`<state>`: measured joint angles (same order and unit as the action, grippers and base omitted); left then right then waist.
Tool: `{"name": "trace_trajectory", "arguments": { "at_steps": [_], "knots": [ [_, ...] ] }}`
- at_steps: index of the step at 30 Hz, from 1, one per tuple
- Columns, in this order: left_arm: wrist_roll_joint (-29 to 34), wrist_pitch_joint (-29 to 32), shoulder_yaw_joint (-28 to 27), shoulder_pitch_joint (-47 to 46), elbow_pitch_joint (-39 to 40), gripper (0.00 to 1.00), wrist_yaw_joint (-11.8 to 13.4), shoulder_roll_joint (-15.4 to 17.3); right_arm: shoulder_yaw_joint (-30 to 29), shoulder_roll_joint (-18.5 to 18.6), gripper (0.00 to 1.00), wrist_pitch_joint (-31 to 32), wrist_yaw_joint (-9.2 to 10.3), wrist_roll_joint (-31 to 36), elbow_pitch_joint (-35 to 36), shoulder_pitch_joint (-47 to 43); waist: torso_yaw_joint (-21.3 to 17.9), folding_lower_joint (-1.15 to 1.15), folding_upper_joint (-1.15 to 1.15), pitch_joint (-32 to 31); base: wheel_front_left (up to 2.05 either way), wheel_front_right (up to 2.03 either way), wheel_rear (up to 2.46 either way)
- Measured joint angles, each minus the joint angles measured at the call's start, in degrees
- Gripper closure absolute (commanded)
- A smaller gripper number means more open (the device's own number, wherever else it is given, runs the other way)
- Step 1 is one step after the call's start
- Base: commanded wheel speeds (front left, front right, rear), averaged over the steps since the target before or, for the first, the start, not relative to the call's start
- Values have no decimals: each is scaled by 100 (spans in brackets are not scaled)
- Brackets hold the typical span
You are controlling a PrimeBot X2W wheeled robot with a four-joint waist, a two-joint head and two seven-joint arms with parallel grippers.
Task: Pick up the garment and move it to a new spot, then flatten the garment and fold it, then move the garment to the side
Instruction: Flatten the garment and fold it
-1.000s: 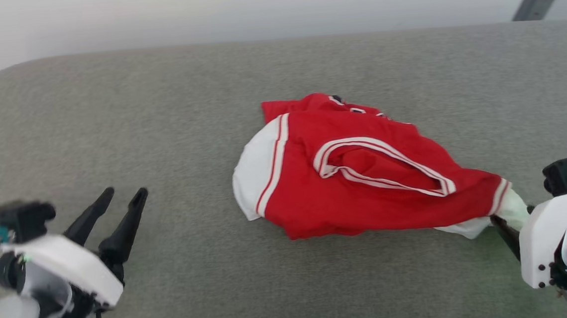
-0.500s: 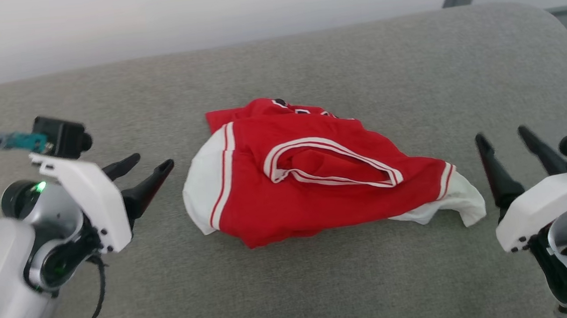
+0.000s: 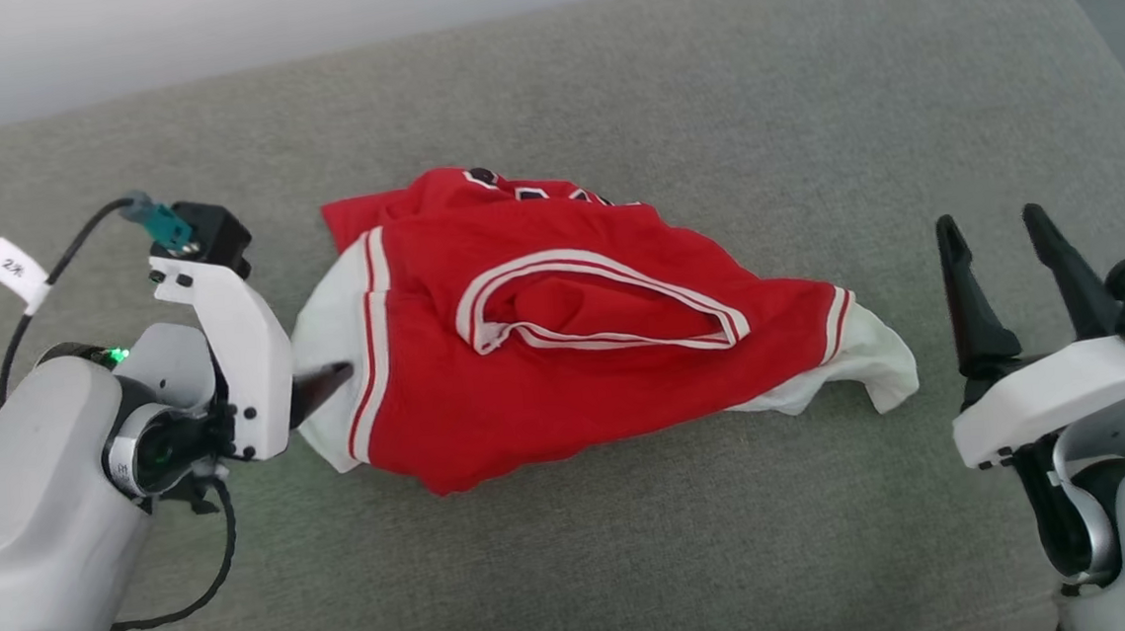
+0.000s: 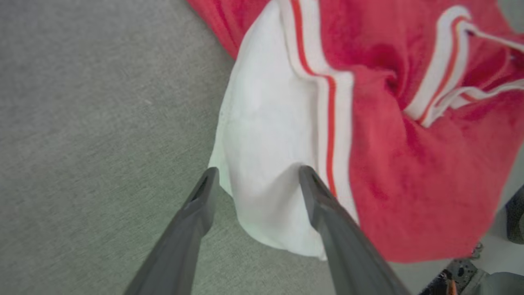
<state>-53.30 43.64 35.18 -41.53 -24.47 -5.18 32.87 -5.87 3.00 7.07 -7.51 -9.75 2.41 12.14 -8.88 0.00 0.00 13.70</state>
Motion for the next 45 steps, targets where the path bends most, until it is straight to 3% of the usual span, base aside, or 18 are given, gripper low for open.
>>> {"name": "trace_trajectory", "arguments": {
  "at_steps": [9, 10, 11, 12, 17, 23, 29, 36, 43, 44, 45],
  "knots": [
    [94, 125, 189, -404, -973, 0, -38, -216, 194, -4, 0, -330, 1, -289, -304, 209, -252, 0, 0, 379, 0, 0, 0],
    [93, 133, 211, -439, -1043, 7, -77, -231, 205, -5, 0, -360, 0, -328, -327, 240, -266, 0, 0, 412, 0, 0, 0],
    [92, 135, 230, -483, -1107, 80, -92, -244, 216, -4, 0, -377, 0, -330, -352, 269, -273, 0, 1, 440, 0, 0, 0],
    [82, 137, 241, -531, -1176, 100, -120, -261, 230, -5, 0, -392, 0, -336, -381, 290, -276, 0, 0, 464, 0, 0, 0],
    [13, 146, 312, -679, -1302, 100, -175, -332, 172, -5, 0, -457, 0, -346, -456, 354, -166, 0, 0, 496, 0, 0, 0],
    [-73, -81, 304, -658, -1199, 100, -213, -178, 8, -5, 0, -456, 1, -270, -452, 372, 60, 0, 0, 435, 0, 0, 0],
    [-136, -332, 44, -492, -945, 100, -176, 444, -104, -11, 0, -382, 0, -186, -405, 370, 326, 0, 0, 331, 0, 0, 0],
    [-375, -471, -343, -64, -659, 100, 126, 1087, -171, -11, 0, -274, 0, -161, -303, 363, 596, 0, 0, 221, 0, 0, 0],
    [-671, -377, -460, 474, -391, 100, 392, 1230, -171, -11, 0, -181, 0, -152, -266, 268, 741, 0, 0, 110, 0, 0, 0],
    [-669, -376, -453, 503, -326, 65, 419, 1243, -168, -10, 0, -162, 0, -152, -263, 253, 756, 0, 0, 91, 0, 0, 0],
    [-665, -376, -453, 529, -248, 15, 425, 1251, -167, -10, 0, -152, 0, -146, -261, 244, 771, 0, 0, 72, 0, 0, 0]
  ]
}}
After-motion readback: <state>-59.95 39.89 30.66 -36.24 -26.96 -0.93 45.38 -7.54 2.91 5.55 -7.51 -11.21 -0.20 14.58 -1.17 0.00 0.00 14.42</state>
